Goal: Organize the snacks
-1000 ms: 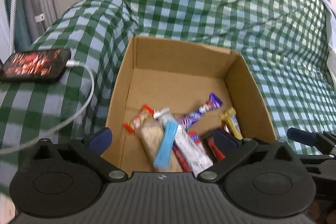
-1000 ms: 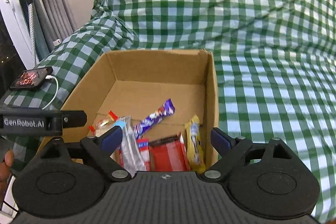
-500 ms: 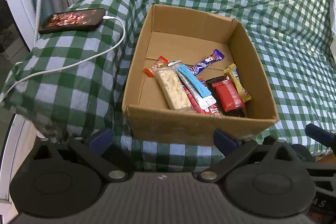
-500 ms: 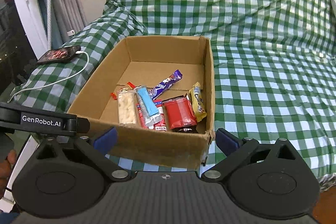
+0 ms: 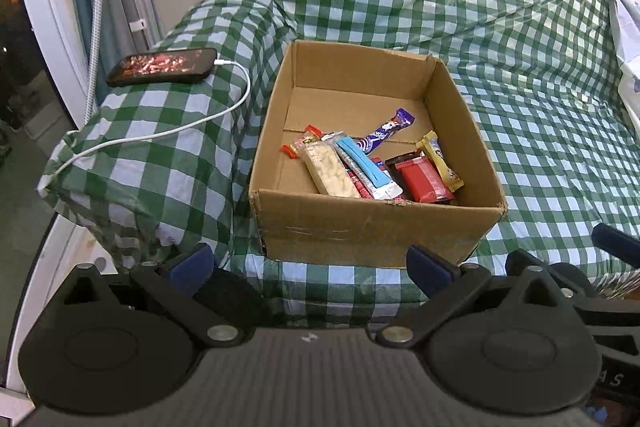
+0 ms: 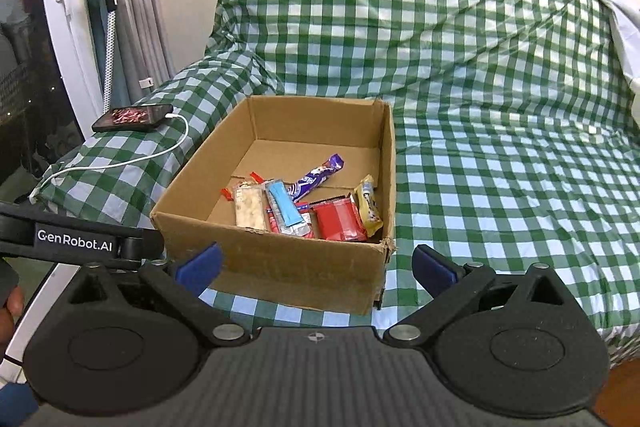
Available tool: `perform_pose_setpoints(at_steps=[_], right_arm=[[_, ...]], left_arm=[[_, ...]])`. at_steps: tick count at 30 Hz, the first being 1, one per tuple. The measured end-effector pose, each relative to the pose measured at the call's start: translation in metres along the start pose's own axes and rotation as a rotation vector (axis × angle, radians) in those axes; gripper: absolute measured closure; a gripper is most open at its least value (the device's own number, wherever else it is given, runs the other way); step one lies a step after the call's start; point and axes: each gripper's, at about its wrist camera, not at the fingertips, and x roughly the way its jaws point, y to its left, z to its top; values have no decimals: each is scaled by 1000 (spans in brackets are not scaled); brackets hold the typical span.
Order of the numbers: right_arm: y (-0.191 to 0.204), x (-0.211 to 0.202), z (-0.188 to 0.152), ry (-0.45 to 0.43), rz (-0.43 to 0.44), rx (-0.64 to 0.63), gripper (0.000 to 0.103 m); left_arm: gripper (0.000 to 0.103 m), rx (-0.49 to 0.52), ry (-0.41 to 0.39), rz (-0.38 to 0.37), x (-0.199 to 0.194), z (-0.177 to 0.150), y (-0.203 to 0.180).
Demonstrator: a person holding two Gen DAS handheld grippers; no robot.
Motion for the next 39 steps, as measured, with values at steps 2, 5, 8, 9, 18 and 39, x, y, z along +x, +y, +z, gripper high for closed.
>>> perform_pose_setpoints(at_steps=[2,5,8,9,18,39], right_arm=[[0,-5,-3,-8,-3,-12,2],[0,-11,-5,-20,-9,-21,1],[1,-15,-7,-29,-11,-28,1],[1,-16,-8,-30,-12,-30,1],[0,-21,-10,-38,-15,-32,1],[-5,-22,-10,-40,-12,-30,1]], left_arm=[[0,16,-4,8,-4,-3,-2],[0,31,-6,16,-7,-6,-5],[0,41,-8,28,-8,-7,-7],[0,46,-8,32,-9,-7,-7],[0,15,-28,45,-13,-6,-6],[0,100,-28,61,-13,-3,-11]])
